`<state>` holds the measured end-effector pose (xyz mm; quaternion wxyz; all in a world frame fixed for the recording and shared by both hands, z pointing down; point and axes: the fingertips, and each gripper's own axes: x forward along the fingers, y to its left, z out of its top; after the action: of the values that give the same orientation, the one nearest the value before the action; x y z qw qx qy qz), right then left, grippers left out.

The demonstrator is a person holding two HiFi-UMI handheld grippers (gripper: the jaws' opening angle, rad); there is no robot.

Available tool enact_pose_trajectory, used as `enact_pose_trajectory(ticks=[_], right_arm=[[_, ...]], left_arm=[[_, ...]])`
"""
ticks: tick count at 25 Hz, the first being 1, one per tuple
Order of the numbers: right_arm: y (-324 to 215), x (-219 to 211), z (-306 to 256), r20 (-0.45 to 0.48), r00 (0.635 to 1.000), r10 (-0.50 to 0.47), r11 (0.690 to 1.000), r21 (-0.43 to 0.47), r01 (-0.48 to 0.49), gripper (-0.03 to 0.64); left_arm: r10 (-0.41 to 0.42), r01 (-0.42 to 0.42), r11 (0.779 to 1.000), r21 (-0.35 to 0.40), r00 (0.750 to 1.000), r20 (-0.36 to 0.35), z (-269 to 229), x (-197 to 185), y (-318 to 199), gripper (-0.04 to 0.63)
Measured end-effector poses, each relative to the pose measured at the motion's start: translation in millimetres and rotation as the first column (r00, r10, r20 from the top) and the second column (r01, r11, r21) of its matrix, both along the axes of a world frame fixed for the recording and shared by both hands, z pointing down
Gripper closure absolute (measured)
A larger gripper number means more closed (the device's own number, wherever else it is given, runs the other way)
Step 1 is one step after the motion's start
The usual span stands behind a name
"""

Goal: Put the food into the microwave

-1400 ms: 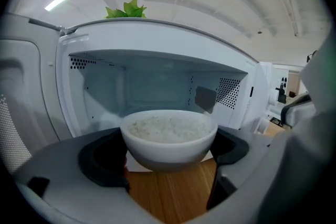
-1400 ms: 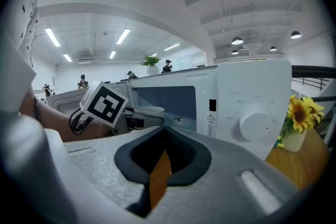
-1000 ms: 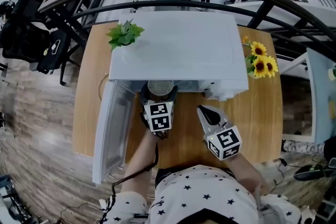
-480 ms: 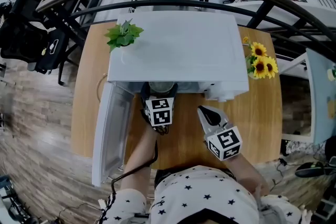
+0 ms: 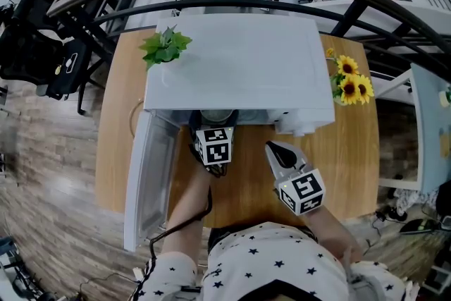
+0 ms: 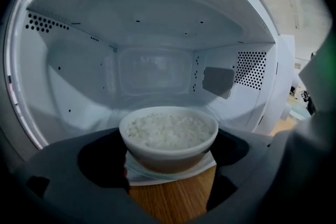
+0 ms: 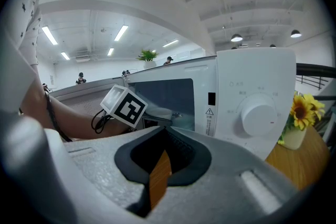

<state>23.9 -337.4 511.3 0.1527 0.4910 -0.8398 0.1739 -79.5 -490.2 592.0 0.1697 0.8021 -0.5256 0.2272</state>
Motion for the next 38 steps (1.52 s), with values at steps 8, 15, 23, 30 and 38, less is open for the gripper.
enact_pose_trajectory(ticks=[8,15,23,30,38], right_arm=[[0,-1,1,0.001,1.000,0.002,1.000,0.000,-0.002,0.611],[0,-2,1,0.002,1.000,0.002,1.000,0.002,-0.002,0.611],[4,-5,-1,0.006,1.000,0.002,1.000,0.008,-0.002,0.611],[10,-7,-5,0.007,1.000,-0.001,1.000,0.016,0.001,0.611],[19,-6,-10,0.013,1.000,0.001,1.000,0.026,-0.001,0.611]], left_arm=[[-0.001,0.001,1.000,-0.018,0.999,0.034,8,-1,-4,0.126],[-0.008,0.009,1.000,-0.027,0.998,0.063,13,0,-9,0.126],[-0.018,0.020,0.999,-0.026,0.997,0.069,14,1,-13,0.126],[-0.013,0.016,0.999,-0.035,0.997,0.074,14,1,-13,0.126],[-0.022,0.025,0.999,-0.032,0.996,0.088,12,0,-13,0.126]])
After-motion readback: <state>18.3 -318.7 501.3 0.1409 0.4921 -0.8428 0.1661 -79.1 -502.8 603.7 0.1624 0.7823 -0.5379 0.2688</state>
